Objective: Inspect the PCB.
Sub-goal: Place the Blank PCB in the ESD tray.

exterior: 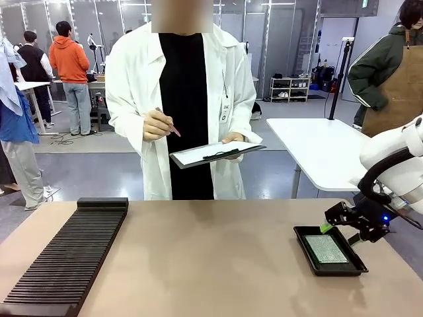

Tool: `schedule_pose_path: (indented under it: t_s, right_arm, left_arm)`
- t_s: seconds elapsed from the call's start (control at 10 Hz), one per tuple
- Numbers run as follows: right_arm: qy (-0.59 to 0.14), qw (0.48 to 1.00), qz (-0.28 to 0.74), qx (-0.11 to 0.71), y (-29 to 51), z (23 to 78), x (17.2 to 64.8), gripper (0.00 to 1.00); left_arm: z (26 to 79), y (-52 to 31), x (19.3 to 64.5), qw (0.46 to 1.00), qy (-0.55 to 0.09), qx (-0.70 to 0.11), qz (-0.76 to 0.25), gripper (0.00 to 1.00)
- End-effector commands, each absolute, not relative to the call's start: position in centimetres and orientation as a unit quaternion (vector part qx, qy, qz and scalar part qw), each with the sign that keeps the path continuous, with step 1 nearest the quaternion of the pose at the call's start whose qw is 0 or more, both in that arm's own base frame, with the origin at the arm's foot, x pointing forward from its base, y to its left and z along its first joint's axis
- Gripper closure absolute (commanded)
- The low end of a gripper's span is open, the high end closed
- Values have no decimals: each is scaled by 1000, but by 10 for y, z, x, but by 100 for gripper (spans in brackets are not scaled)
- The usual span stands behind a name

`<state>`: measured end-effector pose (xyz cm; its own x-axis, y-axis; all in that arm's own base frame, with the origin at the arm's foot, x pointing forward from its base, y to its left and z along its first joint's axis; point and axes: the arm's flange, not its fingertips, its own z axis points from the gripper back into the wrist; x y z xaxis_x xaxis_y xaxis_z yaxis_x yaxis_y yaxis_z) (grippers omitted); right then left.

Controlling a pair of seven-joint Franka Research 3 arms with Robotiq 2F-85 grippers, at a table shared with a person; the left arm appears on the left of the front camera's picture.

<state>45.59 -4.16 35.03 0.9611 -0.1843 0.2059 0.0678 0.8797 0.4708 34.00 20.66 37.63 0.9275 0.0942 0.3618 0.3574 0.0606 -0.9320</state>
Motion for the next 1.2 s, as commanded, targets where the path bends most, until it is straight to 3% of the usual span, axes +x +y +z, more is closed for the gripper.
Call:
schedule_pose_path:
  t_s: [0.0, 1.1]
  right_arm:
    - [-122, 961, -62, 240, -42, 345, 457, 0]
    - [-122, 961, -62, 240, -42, 345, 457, 0]
  left_arm:
    - [379, 207, 338, 713, -165, -675, -95, 0]
    - [379, 207, 338, 713, -165, -675, -95, 0]
